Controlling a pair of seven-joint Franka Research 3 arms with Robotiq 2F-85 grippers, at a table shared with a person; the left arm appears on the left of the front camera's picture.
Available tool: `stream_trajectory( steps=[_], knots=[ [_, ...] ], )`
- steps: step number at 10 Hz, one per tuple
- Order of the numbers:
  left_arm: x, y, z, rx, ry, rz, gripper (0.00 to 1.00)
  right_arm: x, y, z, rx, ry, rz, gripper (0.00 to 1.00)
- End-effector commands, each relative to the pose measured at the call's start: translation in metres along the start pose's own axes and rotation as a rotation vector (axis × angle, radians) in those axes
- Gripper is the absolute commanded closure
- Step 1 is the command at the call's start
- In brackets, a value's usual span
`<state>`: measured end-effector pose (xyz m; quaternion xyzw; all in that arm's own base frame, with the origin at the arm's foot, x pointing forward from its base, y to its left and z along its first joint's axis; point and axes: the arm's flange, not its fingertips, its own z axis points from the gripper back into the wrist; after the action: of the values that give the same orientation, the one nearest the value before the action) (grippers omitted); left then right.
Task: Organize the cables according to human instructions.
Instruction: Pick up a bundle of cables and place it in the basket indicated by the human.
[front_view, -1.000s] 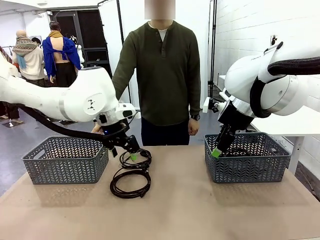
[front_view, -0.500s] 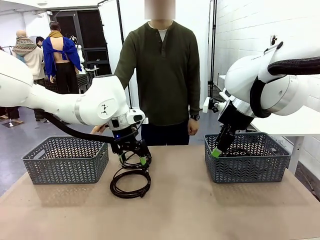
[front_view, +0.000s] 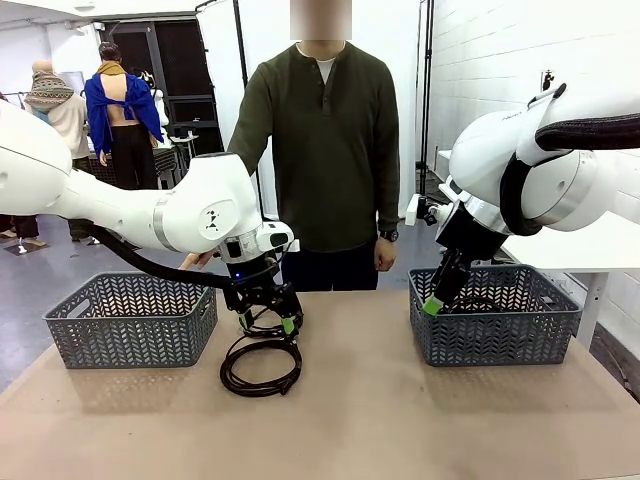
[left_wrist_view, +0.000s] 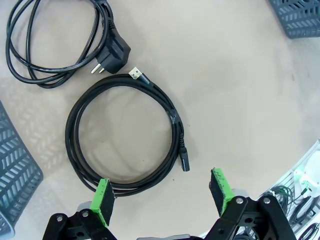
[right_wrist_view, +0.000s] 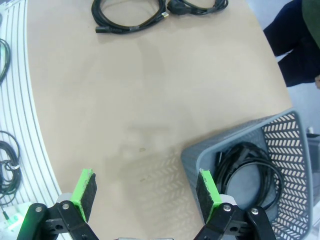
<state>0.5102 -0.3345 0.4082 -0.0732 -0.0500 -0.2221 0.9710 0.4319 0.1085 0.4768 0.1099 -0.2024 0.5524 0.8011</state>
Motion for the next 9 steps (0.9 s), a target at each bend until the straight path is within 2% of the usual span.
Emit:
stream_trajectory(
  steps=[1, 6, 9],
  knots=[
    [0.001, 0.002, 0.002, 0.001, -0.013, 0.002, 0.00, 0.003, -0.003, 0.000, -0.001, 0.013, 0.000, 0.00],
    [0.000, 0.000, 0.000, 0.000, 0.000, 0.000, 0.00, 0.003, -0.003, 0.000, -0.001, 0.013, 0.000, 0.00],
    [-0.003, -0.022, -0.013, 0.058, 0.026, 0.123, 0.00, 0.003, -0.003, 0.000, -0.001, 0.013, 0.000, 0.00]
  ],
)
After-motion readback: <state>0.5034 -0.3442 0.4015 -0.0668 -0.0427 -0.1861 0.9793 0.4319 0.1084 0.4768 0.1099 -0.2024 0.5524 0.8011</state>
